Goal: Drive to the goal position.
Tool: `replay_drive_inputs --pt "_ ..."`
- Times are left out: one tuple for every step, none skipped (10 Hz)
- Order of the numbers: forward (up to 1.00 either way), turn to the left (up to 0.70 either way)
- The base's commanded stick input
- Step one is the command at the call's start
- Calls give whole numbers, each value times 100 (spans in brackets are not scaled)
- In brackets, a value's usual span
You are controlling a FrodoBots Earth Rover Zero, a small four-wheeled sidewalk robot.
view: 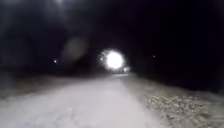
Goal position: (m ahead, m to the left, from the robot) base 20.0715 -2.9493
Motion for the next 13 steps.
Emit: replay_drive_inputs --pt "100 0" --pt "100 0" --pt "100 0" --pt "100 0" --pt "100 0" --pt "100 0" --pt "100 0" --pt "100 0" --pt "100 0" --pt "100 0" --pt "100 0" --pt "100 0" --pt "100 0"
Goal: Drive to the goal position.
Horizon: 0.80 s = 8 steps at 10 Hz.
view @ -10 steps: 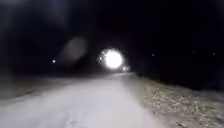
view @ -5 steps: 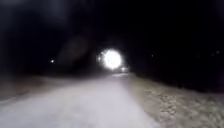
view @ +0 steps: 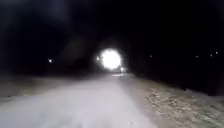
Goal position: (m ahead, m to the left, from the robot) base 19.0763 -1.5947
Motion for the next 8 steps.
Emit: replay_drive_inputs --pt "100 0" --pt "100 0" --pt "100 0" --pt "100 0" --pt "100 0" --pt "100 0" --pt "100 0" --pt "100 0"
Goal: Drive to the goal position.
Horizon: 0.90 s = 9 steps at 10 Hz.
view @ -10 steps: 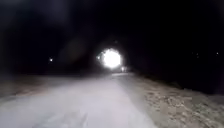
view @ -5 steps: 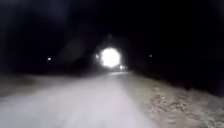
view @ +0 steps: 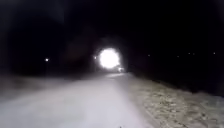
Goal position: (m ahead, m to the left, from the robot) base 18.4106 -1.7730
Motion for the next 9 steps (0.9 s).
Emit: replay_drive_inputs --pt "100 0" --pt "100 0" --pt "100 0" --pt "100 0" --pt "100 0" --pt "100 0" --pt "100 0" --pt "100 15" --pt "100 40"
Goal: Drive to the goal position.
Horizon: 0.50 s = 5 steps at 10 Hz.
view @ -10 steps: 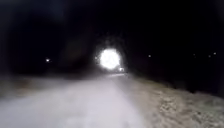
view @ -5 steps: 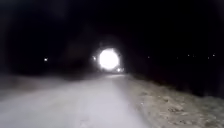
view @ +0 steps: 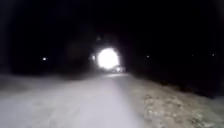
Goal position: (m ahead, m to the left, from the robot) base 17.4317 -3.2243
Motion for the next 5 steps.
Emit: replay_drive_inputs --pt "100 40" --pt "100 40" --pt "100 40" --pt "100 40" --pt "100 40"
